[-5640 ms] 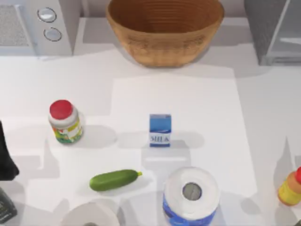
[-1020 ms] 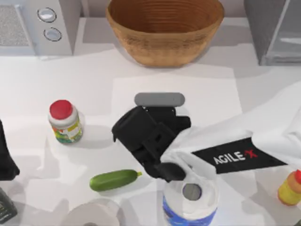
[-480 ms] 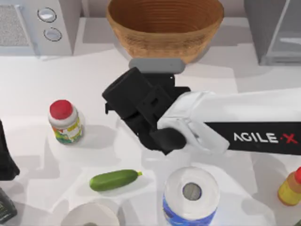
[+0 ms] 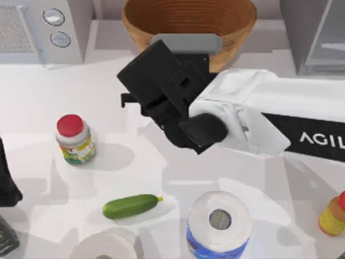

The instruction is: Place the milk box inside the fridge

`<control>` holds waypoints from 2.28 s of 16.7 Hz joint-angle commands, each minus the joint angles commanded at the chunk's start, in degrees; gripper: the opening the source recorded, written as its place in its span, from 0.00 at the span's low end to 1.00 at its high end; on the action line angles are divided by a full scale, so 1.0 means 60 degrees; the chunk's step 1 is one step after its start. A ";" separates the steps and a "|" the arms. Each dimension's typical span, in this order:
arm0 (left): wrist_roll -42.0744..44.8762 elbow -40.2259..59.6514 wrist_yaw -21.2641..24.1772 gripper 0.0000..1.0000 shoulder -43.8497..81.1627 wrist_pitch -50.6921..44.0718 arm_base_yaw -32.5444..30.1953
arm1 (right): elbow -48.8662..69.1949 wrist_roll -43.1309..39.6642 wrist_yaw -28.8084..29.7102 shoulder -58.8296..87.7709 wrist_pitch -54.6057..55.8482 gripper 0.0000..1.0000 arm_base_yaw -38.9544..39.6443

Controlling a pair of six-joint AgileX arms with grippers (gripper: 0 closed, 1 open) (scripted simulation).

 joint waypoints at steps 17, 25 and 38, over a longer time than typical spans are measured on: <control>0.0000 0.0000 0.0000 1.00 0.0000 0.0000 0.0000 | -0.6522 -0.2535 -0.3245 -0.8500 0.2590 0.00 -0.3141; 0.0000 0.0000 0.0000 1.00 0.0000 0.0000 0.0000 | -1.1564 -0.5191 -0.5910 -1.5192 0.3485 0.00 -0.6931; 0.0000 0.0000 0.0000 1.00 0.0000 0.0000 0.0000 | -1.3285 -0.6357 -0.6960 -1.7917 0.3565 0.00 -0.8786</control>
